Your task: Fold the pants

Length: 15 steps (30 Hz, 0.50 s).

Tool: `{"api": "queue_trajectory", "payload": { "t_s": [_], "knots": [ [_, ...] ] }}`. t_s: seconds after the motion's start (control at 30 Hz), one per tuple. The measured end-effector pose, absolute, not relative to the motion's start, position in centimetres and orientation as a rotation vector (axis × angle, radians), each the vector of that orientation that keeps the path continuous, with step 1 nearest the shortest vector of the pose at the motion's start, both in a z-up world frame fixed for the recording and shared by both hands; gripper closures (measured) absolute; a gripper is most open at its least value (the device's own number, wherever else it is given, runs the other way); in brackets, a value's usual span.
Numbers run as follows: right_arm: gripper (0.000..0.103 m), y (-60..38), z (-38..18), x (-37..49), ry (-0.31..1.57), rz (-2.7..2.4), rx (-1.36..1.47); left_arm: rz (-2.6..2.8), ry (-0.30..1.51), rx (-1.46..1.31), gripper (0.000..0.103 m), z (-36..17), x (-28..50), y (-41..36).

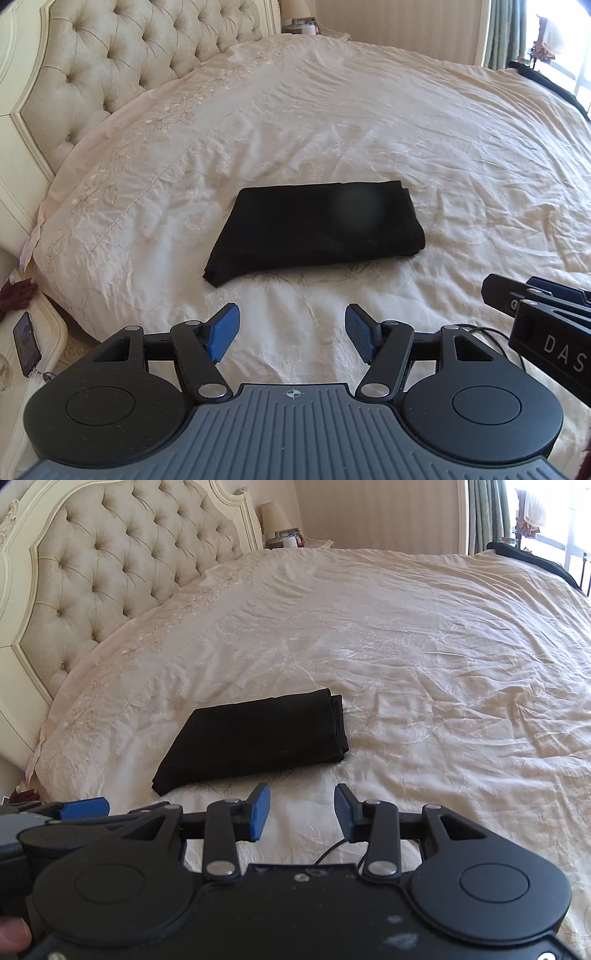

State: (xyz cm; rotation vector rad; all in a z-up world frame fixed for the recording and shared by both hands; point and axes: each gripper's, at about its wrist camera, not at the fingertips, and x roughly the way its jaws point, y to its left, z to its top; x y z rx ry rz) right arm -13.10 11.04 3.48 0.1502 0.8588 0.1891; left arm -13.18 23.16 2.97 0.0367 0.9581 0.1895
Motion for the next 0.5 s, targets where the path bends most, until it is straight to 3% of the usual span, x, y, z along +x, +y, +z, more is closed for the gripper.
{"api": "queue_trajectory", "payload": {
  "t_s": [0.5],
  "knots": [
    [0.062,11.9,2.6,-12.1,0.867,0.188,0.179,0.189,0.962,0.035,0.041,2.5,-12.5,24.4]
  ]
}}
